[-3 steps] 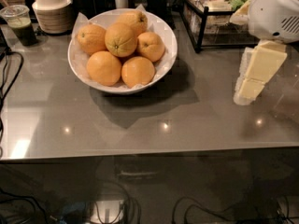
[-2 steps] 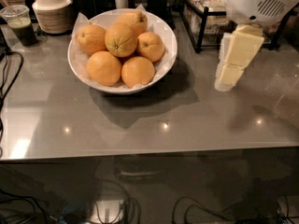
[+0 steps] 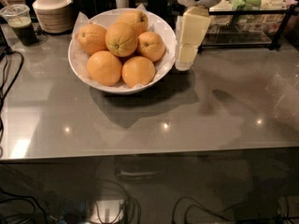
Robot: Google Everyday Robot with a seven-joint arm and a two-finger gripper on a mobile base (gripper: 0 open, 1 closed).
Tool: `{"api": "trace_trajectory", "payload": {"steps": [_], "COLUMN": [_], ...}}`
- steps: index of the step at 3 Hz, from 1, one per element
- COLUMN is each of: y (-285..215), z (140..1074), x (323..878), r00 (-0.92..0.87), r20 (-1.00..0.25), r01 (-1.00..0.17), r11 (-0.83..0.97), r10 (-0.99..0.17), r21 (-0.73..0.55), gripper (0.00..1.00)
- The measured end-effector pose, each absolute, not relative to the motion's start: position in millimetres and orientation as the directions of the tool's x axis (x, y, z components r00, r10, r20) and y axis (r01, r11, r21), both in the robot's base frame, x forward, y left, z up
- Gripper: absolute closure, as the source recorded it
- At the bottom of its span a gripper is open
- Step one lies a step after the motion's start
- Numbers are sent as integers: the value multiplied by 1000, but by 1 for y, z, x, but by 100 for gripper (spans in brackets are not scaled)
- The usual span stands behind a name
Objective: Pick orange from white bowl
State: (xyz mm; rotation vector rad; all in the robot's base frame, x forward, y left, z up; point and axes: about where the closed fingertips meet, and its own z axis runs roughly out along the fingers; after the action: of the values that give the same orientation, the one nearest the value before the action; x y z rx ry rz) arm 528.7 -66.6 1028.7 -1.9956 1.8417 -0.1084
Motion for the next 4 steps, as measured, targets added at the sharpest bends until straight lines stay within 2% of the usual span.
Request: {"api": "trace_trajectory", "payload": {"steps": [2,3,4], "y": [-19,12,12], "z": [1016,1020,1020], "x": [566,582,582], "r00": [177,206,206], "r20": [-265,-330,-330], "r01": [-937,-927,-927], "r11": [-80,-76,-76], "r10": [-948,-921,-921], "r21": [-341,-367,-368], "gripper": [0,0,0]}}
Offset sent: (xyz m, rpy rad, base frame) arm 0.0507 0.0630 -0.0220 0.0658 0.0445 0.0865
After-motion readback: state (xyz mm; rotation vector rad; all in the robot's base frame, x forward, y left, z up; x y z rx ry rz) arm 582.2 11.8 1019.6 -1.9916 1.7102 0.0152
